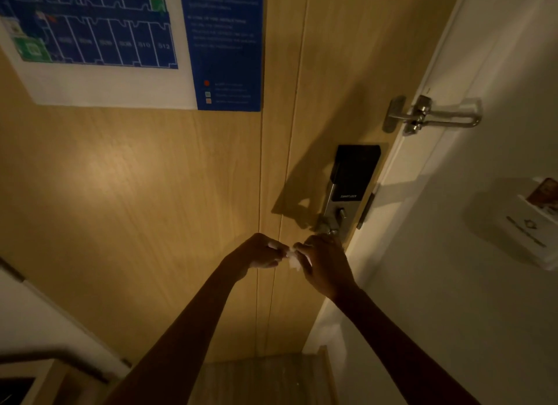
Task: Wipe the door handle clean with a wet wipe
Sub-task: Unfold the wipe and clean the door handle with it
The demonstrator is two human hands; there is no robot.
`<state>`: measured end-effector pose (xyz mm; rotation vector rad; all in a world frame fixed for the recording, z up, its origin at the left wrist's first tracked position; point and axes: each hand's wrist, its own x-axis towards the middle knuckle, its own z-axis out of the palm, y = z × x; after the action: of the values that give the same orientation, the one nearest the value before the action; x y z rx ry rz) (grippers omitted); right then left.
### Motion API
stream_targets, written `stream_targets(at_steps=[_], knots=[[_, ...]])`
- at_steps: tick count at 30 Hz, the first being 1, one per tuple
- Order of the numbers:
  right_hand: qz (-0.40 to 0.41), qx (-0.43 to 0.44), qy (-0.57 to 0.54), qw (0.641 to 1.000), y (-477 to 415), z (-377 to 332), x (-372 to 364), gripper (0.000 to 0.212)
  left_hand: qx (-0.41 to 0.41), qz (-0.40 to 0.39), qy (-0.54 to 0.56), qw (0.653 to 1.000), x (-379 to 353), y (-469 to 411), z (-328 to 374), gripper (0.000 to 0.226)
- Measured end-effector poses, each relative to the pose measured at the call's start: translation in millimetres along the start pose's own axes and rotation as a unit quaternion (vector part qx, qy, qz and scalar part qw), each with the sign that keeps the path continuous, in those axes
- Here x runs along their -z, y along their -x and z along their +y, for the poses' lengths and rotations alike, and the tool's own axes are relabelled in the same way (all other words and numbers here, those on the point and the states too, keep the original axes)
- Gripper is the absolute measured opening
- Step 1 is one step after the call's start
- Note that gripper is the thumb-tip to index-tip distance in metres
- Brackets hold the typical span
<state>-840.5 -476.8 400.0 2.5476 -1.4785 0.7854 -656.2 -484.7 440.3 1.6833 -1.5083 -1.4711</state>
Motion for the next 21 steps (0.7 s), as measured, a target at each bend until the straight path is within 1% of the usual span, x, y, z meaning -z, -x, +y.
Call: stream_targets(at_steps=[1,4,6,9,11,14,16,18,20,21], knots=[[-0.007,-0.002,0.002,1.0,-2.8,3.8,2.5,0.015,0.001,-0.003,-0.002,1.0,0.0,0.9,0.6,0.023],[-0.035,-0.018,0.01,0.999,-5.3,23.4,11.0,0.033,-0.003,-0.004,-0.005,1.0,0.9,1.7,-0.3,0.023],[-0.035,-0.05,-0.03,0.998,-8.4,23.0,9.1,0.038,-0.007,-0.006,-0.003,1.0,1.1,0.9,-1.8,0.022],[-0.042,-0.11,-0.093,0.989,-20.3,14.3,3.8,0.039,-0.01,-0.009,0.006,1.0,0.7,-0.5,-4.0,0.023],[-0.048,-0.125,-0.118,0.984,-25.1,16.8,2.9,0.037,-0.009,-0.011,0.019,1.0,0.5,-0.6,-4.9,0.022],[-0.053,-0.116,-0.154,0.98,-19.7,18.4,0.9,0.035,-0.011,-0.012,0.032,0.999,0.4,-2.7,-7.5,0.02],[-0.046,-0.098,-0.148,0.983,-13.8,17.2,-1.7,0.038,-0.014,-0.014,0.042,0.999,0.0,-4.4,-9.6,0.019],[-0.053,-0.108,-0.159,0.98,-16.4,16.2,-1.0,0.039,-0.016,-0.014,0.045,0.999,-0.1,-5.3,-11.7,0.02],[-0.07,-0.12,-0.157,0.978,-24.1,16.7,1.4,0.037,-0.02,-0.015,0.044,0.999,-0.7,-5.0,-11.8,0.022],[-0.079,-0.11,-0.145,0.98,-26.5,18.0,1.4,0.035,-0.022,-0.016,0.046,0.999,-1.2,-5.0,-12.1,0.023]])
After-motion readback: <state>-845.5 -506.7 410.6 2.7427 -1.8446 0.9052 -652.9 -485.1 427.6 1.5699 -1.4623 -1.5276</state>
